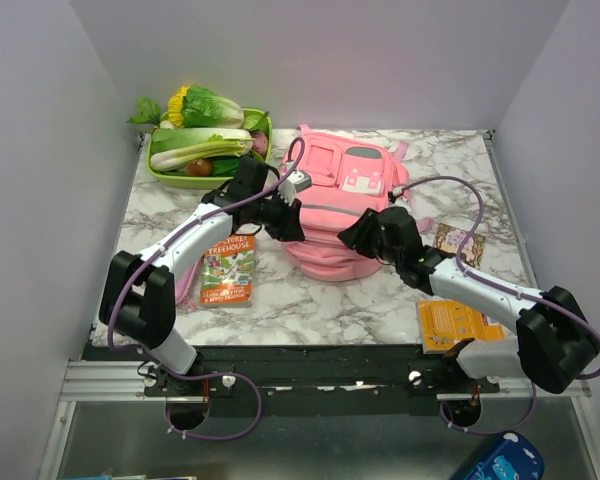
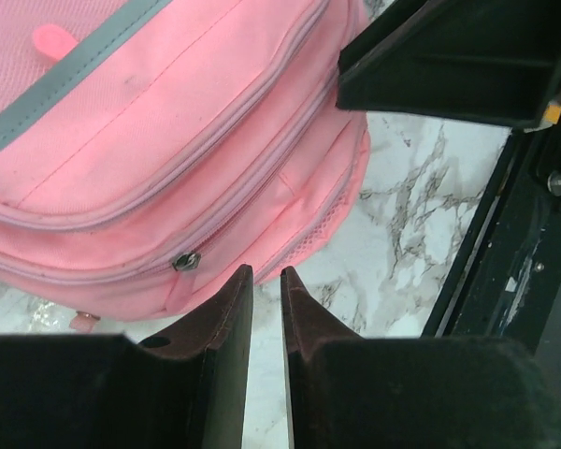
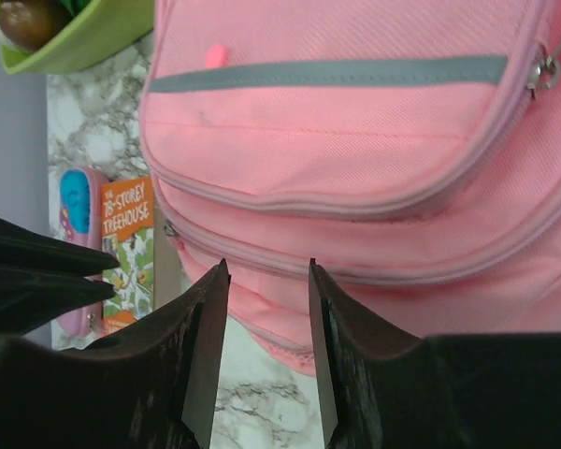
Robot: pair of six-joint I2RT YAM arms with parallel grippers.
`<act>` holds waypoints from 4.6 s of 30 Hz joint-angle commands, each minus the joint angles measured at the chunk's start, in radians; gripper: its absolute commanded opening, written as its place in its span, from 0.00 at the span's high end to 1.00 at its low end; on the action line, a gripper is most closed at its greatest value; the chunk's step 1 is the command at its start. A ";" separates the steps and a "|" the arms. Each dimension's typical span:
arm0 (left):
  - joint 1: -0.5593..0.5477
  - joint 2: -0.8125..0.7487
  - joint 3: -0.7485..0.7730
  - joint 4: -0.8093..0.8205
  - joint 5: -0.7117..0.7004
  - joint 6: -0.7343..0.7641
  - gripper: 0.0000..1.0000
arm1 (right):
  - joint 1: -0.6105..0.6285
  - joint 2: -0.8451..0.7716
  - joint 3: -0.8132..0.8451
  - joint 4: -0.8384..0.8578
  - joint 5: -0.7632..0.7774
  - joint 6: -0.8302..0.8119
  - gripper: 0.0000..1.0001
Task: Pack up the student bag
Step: Unzip the student bag at the center of the board.
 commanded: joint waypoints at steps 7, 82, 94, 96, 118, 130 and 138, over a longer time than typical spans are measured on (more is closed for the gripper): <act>0.006 -0.050 -0.070 0.047 -0.125 0.028 0.69 | -0.007 0.033 0.049 0.091 0.052 -0.026 0.50; -0.235 0.281 0.246 0.112 -0.472 0.522 0.83 | -0.156 -0.207 -0.143 -0.017 -0.085 0.121 0.39; -0.233 0.207 0.310 0.082 -0.346 0.375 1.00 | -0.156 -0.154 -0.104 0.029 -0.142 0.167 0.36; -0.232 0.204 0.341 0.060 -0.326 0.358 1.00 | -0.156 -0.145 -0.100 0.048 -0.151 0.181 0.36; -0.229 0.177 0.355 -0.003 -0.246 0.257 0.89 | -0.156 0.017 -0.038 0.212 -0.150 0.244 0.63; 0.040 -0.047 0.073 -0.050 -0.040 0.020 0.21 | -0.156 0.045 0.032 0.229 -0.142 0.248 0.96; 0.038 -0.090 -0.101 0.026 -0.033 -0.038 0.32 | -0.156 0.060 0.078 0.252 -0.199 0.250 0.99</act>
